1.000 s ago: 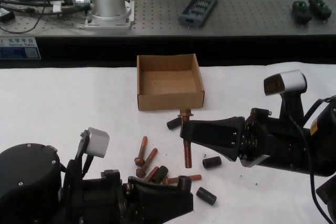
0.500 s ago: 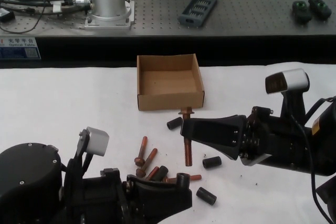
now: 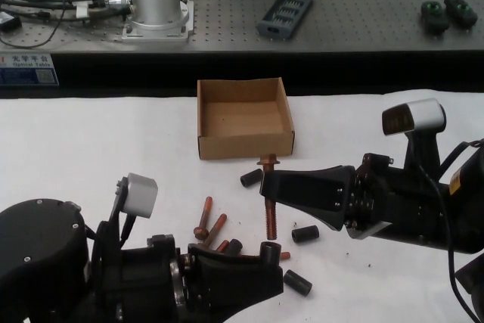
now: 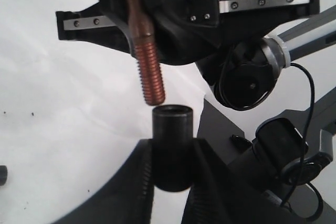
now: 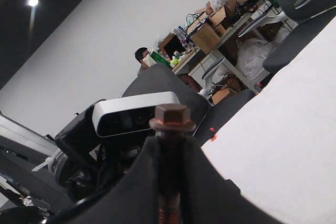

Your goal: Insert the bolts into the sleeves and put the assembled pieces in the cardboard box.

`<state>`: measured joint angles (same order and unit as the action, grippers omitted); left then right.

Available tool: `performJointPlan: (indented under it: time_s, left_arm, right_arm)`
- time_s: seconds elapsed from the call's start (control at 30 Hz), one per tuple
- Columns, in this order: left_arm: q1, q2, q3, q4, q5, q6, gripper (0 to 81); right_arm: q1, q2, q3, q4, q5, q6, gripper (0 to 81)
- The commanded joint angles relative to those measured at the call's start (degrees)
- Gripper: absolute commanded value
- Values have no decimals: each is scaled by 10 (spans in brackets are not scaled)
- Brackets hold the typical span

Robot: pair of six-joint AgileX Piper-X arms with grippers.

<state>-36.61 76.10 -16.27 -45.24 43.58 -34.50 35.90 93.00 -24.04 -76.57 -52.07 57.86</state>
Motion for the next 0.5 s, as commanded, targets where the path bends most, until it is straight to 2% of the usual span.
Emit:
performJointPlan:
  time_s: [0.0,0.47]
  left_arm:
    - [-3,-1,-6,-12,6,-4,6]
    - [-3,-1,-6,-12,2,-20,6]
  right_arm:
    - [3,2,-1,-10,1,0,21]
    - [10,2,-1,-10,1,0,21]
